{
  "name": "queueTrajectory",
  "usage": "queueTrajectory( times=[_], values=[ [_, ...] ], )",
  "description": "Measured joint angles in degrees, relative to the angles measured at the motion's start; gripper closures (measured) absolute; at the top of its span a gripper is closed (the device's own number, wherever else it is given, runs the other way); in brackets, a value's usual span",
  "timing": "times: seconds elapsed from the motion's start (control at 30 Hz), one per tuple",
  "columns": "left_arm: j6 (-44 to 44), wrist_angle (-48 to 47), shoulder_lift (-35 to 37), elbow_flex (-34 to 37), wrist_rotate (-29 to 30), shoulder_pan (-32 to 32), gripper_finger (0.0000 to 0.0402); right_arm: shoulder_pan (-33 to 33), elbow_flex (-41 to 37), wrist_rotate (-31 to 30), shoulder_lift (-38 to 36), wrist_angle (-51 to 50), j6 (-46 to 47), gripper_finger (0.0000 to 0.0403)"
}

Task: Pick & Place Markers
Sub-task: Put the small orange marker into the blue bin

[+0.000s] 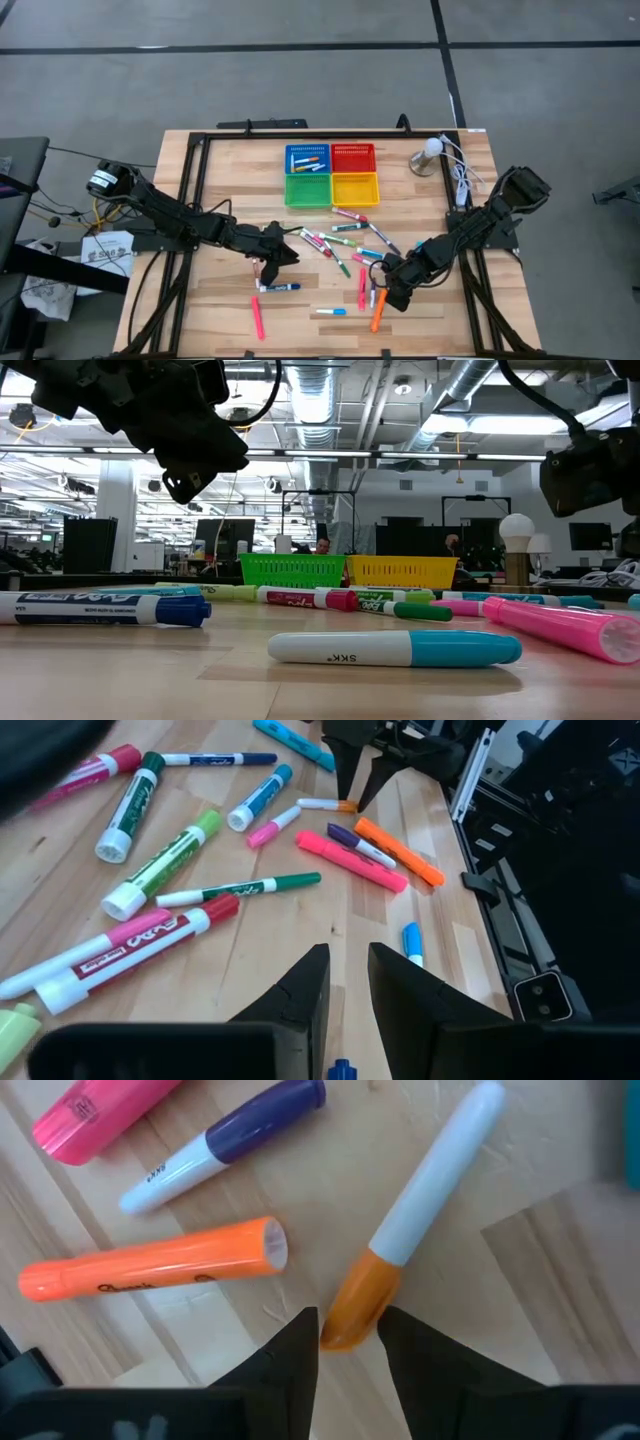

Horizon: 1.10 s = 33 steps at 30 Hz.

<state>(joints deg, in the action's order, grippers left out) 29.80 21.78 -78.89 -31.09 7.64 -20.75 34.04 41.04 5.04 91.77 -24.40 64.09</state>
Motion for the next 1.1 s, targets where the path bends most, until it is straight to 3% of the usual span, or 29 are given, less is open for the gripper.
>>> queueTrajectory(
  times=[0.3, 0.67, 1.1],
  values=[
    [0.00, 0.15, 0.00, 0.00, 0.02, 0.00, 0.0329, -0.02, -0.05, -0.63, 0.00, 0.07, 3.45, 0.0293],
    [0.00, 0.58, 0.00, 0.00, 0.02, 0.00, 0.0329, 0.00, -0.20, -1.67, 0.00, 0.44, 5.35, 0.0340],
    [0.00, 1.48, 0.00, 0.00, 0.02, -0.02, 0.0329, -0.32, -0.41, -1.95, -1.78, 0.87, 6.58, 0.0344]
  ],
)
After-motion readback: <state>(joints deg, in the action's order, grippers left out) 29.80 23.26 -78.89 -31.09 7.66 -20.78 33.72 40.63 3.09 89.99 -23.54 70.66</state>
